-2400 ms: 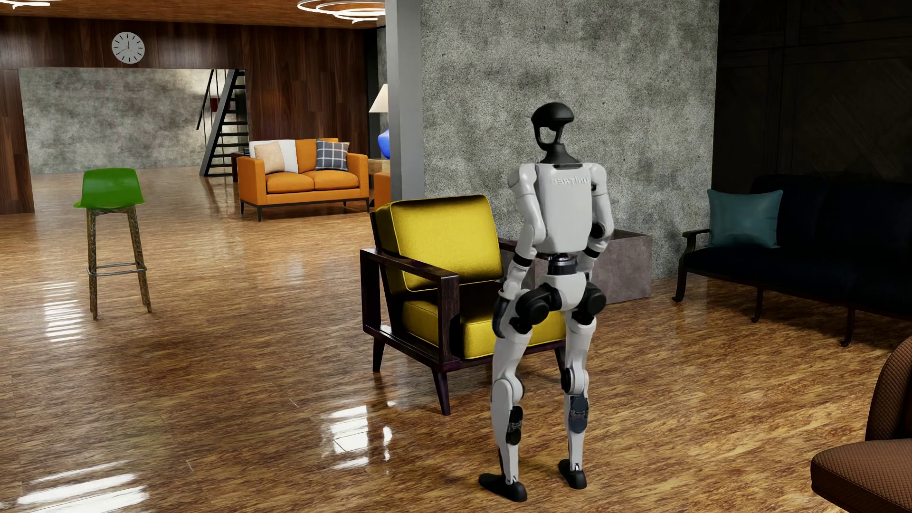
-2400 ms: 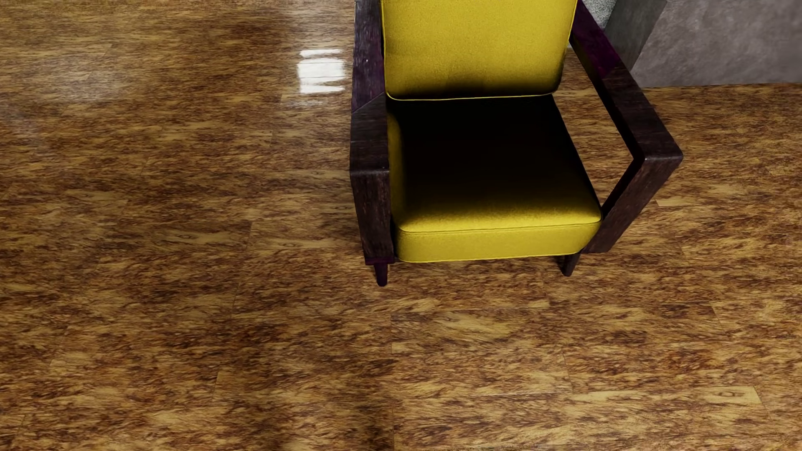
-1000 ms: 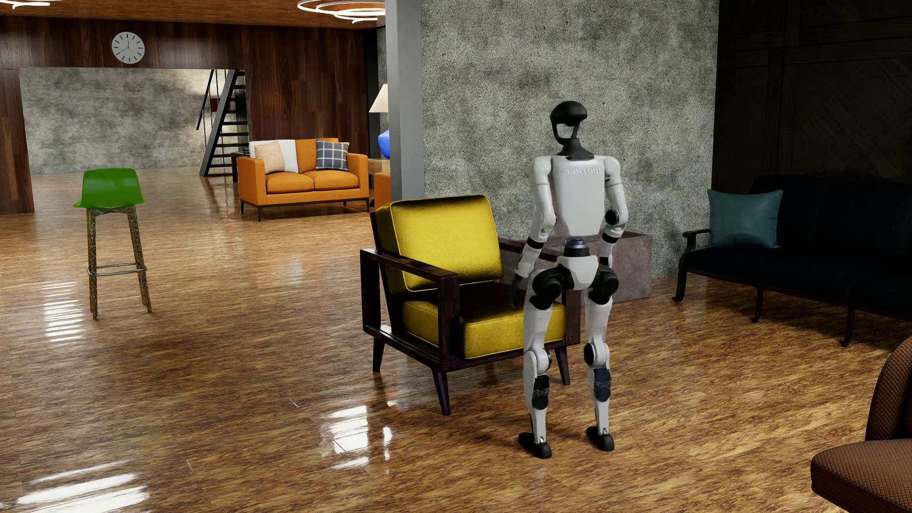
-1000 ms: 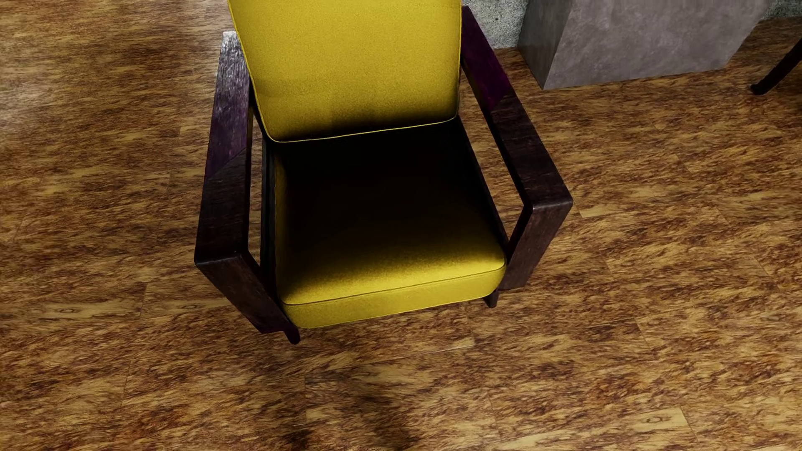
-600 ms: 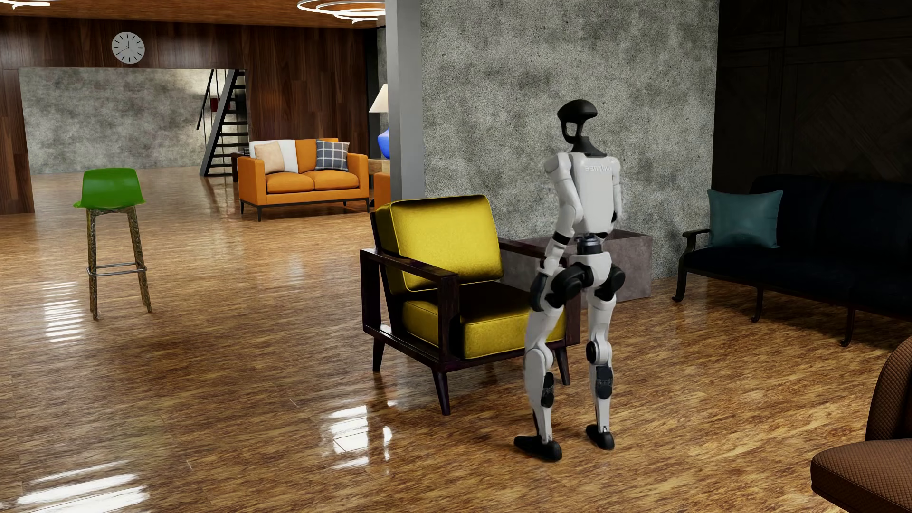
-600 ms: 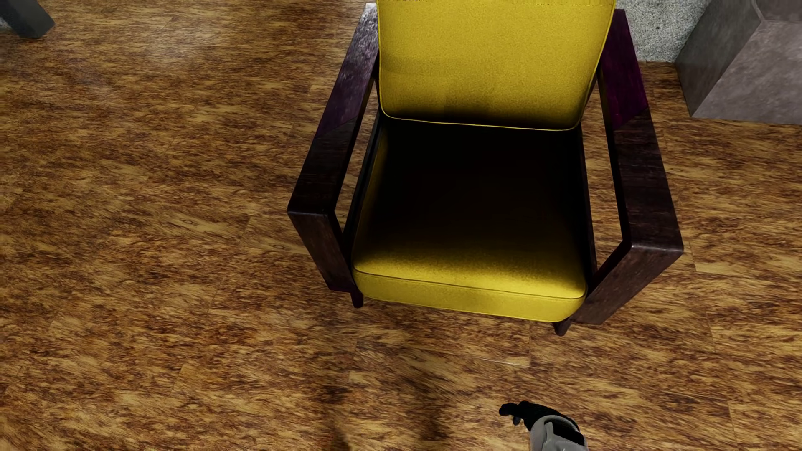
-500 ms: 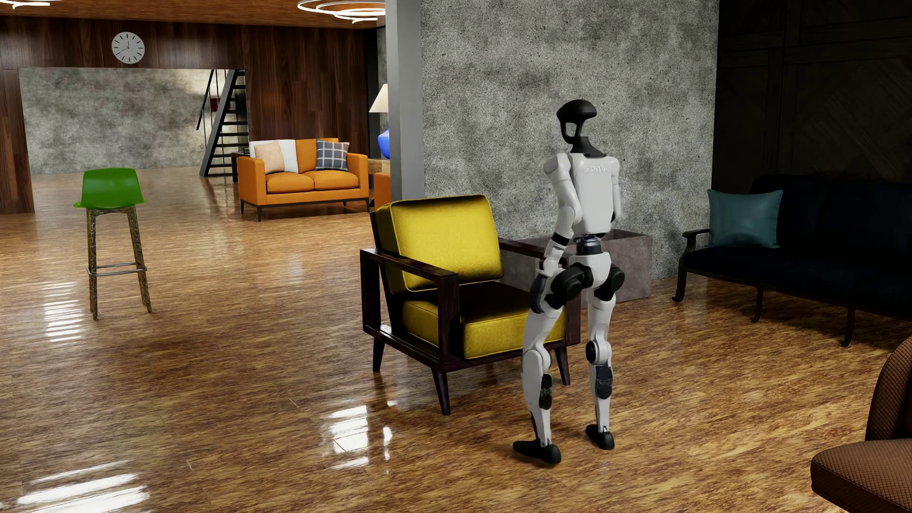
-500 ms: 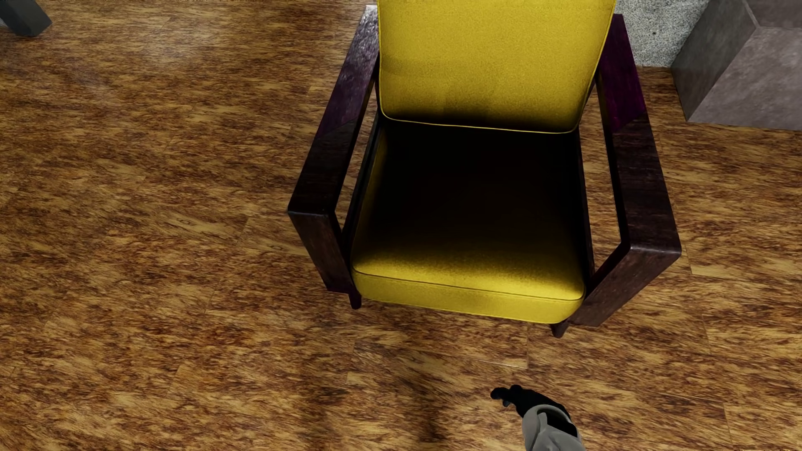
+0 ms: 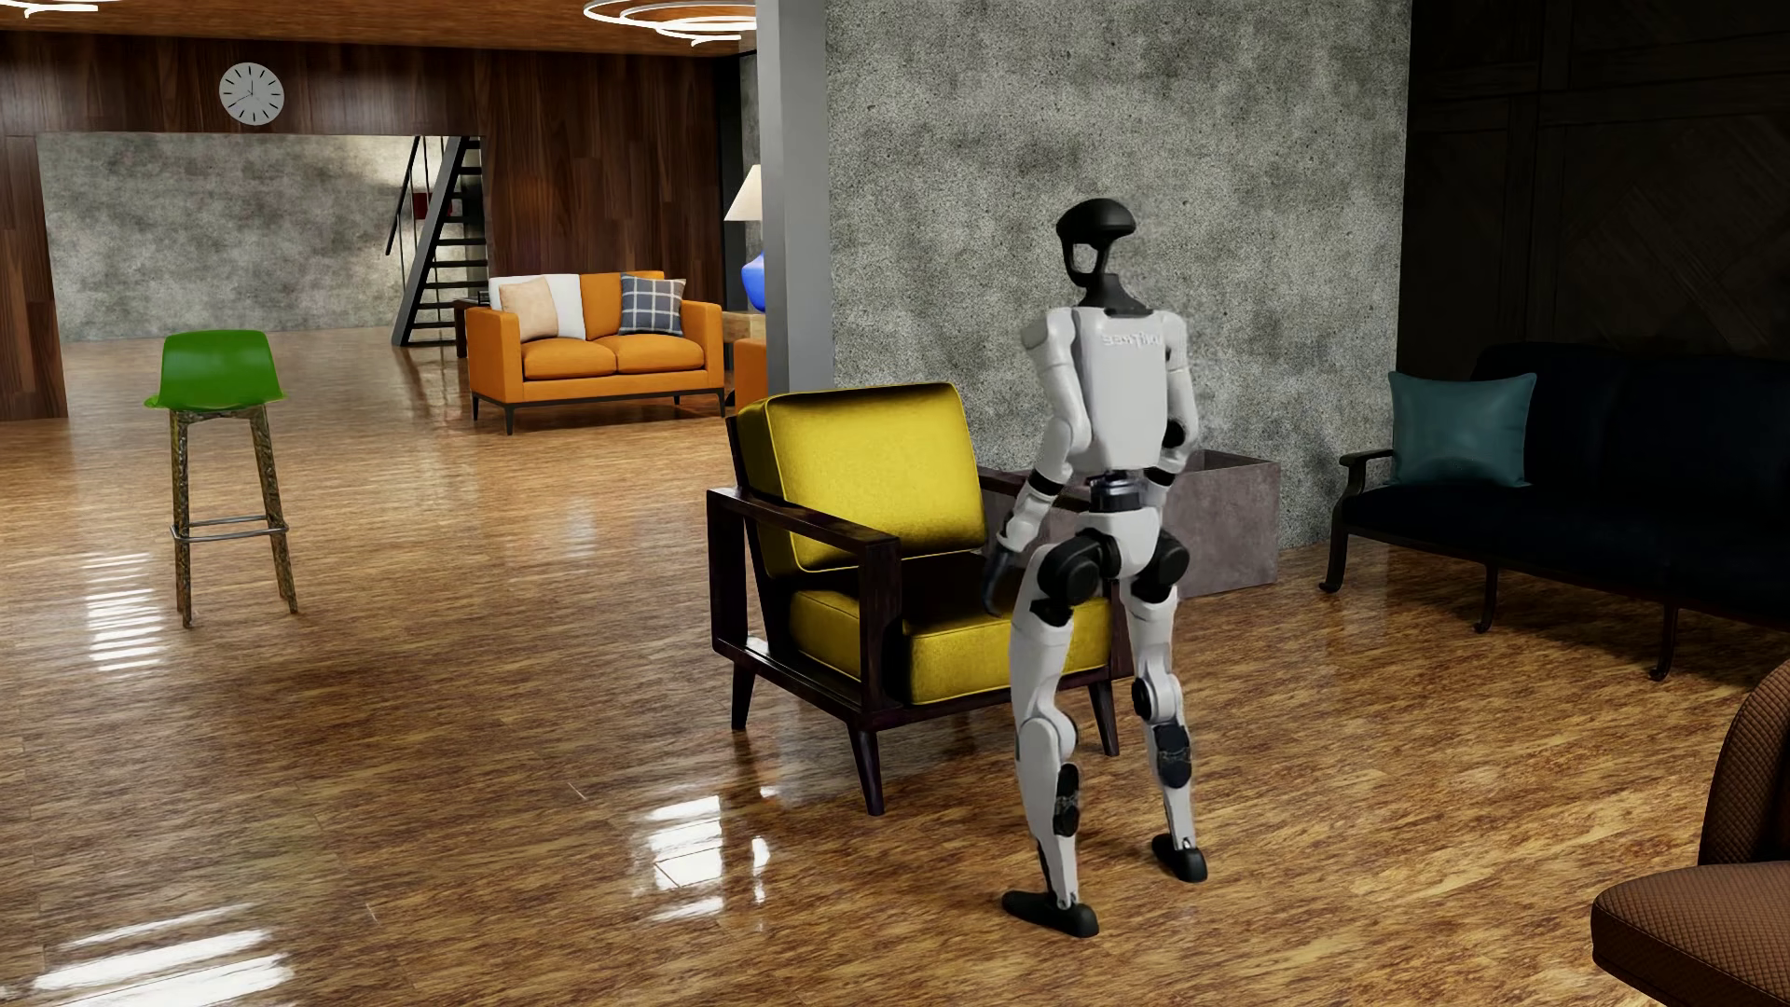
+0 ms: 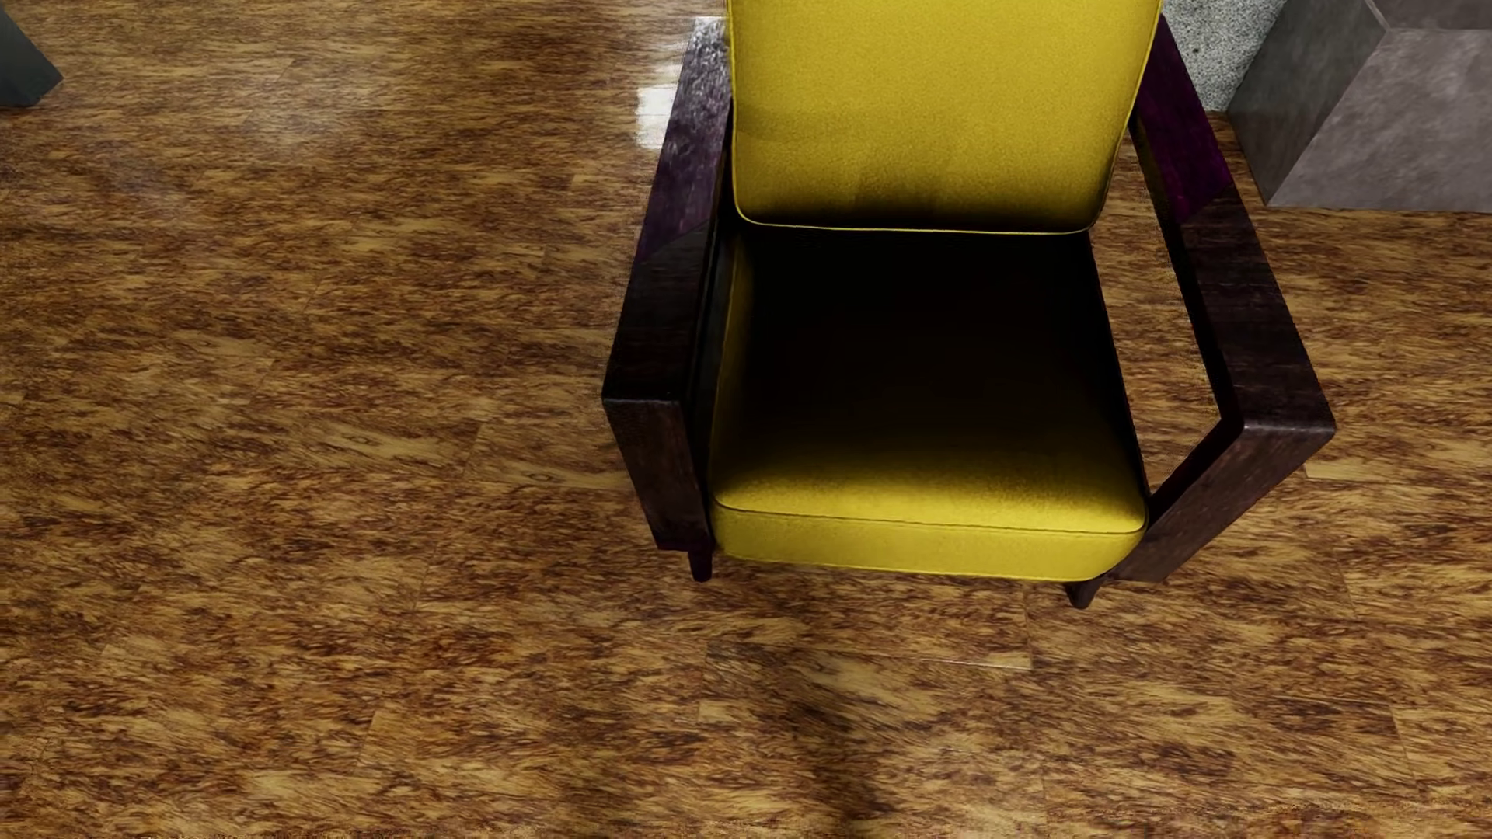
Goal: Approach armchair
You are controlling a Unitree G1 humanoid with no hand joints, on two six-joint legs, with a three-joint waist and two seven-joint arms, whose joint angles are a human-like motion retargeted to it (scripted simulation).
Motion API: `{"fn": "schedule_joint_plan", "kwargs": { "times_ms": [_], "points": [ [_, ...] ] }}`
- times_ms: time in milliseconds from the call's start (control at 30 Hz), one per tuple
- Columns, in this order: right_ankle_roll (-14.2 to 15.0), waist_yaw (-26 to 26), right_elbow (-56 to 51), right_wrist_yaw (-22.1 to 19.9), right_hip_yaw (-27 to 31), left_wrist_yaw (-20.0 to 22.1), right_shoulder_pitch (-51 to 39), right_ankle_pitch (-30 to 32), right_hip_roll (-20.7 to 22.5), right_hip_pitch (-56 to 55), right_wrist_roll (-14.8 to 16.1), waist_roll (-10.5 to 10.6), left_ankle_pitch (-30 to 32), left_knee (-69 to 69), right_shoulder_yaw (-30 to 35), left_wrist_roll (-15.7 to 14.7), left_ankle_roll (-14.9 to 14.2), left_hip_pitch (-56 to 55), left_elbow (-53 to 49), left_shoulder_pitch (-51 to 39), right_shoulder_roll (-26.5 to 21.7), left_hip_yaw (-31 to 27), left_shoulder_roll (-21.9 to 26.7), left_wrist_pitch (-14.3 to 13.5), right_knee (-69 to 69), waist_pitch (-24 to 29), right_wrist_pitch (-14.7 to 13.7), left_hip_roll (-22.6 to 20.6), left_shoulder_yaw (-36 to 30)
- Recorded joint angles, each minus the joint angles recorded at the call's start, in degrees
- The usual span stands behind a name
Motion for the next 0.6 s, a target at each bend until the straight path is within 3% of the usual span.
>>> {"fn": "schedule_joint_plan", "kwargs": {
  "times_ms": [100,167,333,367,400,433,467,600],
  "points": [
    [0.4,0.0,-1.5,-5.1,5.3,0.7,0.6,1.7,-2.8,-4.5,0.9,-1.4,-1.1,0.8,0.2,-2.6,2.3,-0.9,2.1,-0.9,-0.1,3.8,-0.7,0.7,1.9,1.0,-0.4,-3.1,-0.5],
    [-5.4,-0.5,-3.5,-4.9,6.3,0.1,0.0,2.0,-3.1,-7.2,-0.9,-2.4,-1.6,1.2,0.9,-2.6,3.4,-1.2,4.4,-1.5,-0.4,6.4,0.4,1.7,3.8,1.6,0.3,-3.6,-2.6],
    [-4.5,-1.5,-6.5,-2.4,9.0,-1.1,-2.2,-7.0,7.0,-11.7,-5.1,-3.9,-2.3,1.9,2.7,-2.6,4.2,-1.8,5.7,-3.5,-0.6,10.8,3.5,2.7,15.3,1.9,0.5,-1.7,-5.0],
    [-4.0,-1.5,-7.1,-2.1,9.7,-0.2,-1.8,-7.3,9.9,-11.1,-4.9,-4.1,-2.2,1.7,2.4,-3.0,4.3,-1.7,5.0,-4.2,-0.6,11.4,3.7,2.3,15.3,1.7,0.1,-1.4,-5.0],
    [-5.6,-1.4,-7.5,-1.7,11.3,0.5,-1.1,-6.2,12.9,-9.9,-4.1,-4.3,-2.1,1.2,1.7,-3.5,4.3,-1.4,4.3,-4.8,-0.5,11.7,3.8,1.9,14.0,1.4,-0.4,-1.4,-5.1],
    [-9.2,-1.2,-7.5,-1.3,11.0,1.0,-0.4,-6.8,14.0,-7.8,-2.8,-4.4,-1.8,0.6,1.0,-4.1,4.3,-1.0,3.6,-5.4,-0.2,11.8,3.9,1.5,10.6,1.1,-0.9,-1.5,-5.3],
    [-10.3,-1.1,-7.2,-0.7,10.2,1.3,0.3,-7.7,14.5,-5.3,-1.8,-4.5,-1.5,0.0,0.8,-4.6,4.2,-0.6,3.0,-6.1,0.1,11.7,4.0,1.3,6.4,0.7,-1.4,-1.6,-5.4],
    [-9.4,-0.4,-2.2,1.5,8.4,3.9,-1.6,-5.3,16.2,-0.8,-1.2,-3.5,-1.5,1.0,5.9,-6.3,3.9,-0.7,0.6,-5.8,1.0,10.4,2.5,0.5,-1.0,0.0,-1.4,-0.4,-4.0]
  ]
}}
